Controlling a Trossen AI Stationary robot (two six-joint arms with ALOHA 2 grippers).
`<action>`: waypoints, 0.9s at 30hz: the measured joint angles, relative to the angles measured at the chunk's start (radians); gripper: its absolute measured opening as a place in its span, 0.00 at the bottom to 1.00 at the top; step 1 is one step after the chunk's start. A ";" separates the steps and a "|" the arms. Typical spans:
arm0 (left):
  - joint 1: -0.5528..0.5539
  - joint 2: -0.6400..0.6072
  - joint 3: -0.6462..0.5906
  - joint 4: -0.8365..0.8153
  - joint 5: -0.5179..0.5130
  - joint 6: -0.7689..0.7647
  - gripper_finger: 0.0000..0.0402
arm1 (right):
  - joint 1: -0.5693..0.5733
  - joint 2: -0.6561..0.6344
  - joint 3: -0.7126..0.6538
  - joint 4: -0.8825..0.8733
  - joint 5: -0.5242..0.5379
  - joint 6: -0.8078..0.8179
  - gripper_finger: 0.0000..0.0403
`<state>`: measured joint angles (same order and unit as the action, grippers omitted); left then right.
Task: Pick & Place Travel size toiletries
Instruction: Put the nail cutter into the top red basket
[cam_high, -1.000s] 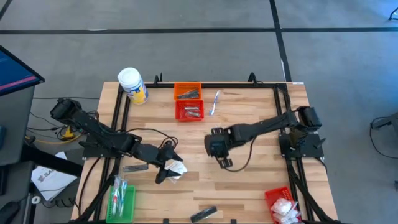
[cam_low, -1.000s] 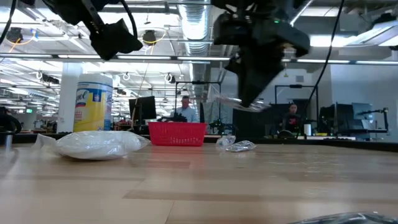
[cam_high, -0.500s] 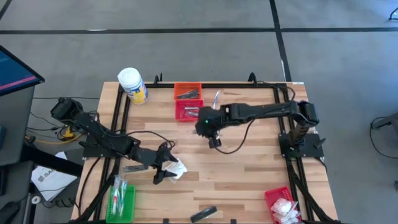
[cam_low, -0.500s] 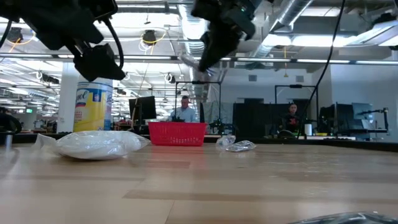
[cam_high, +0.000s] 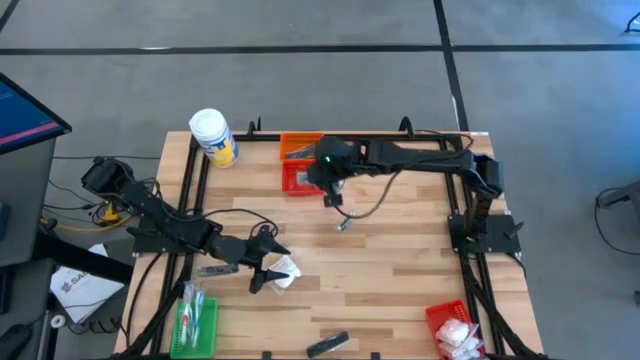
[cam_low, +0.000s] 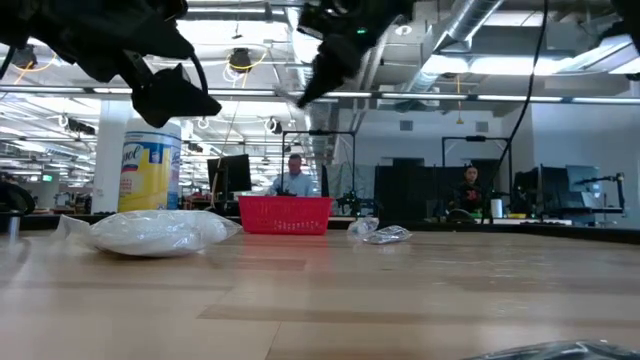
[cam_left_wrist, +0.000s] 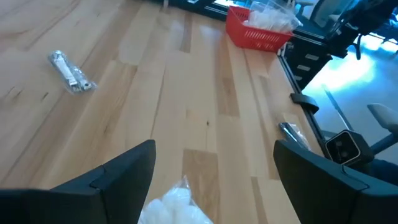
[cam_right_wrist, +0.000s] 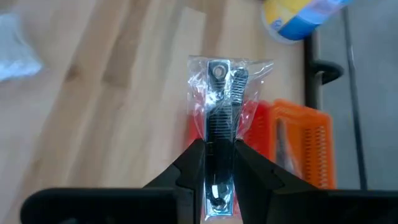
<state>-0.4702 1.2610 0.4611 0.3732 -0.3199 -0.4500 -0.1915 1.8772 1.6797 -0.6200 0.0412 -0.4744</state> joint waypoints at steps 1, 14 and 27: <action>0.000 0.000 -0.003 0.002 0.000 0.000 0.79 | -0.008 0.021 0.032 0.012 -0.017 0.000 0.15; -0.020 0.000 -0.005 0.037 -0.003 0.020 0.79 | -0.084 0.469 0.677 -0.463 -0.047 -0.093 0.15; -0.019 0.001 -0.031 0.064 -0.019 0.029 0.79 | -0.138 0.486 0.585 -0.469 -0.104 -0.082 0.15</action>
<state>-0.4896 1.2615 0.4305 0.4372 -0.3391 -0.4208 -0.3294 2.3628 2.2645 -1.0889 -0.0625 -0.5562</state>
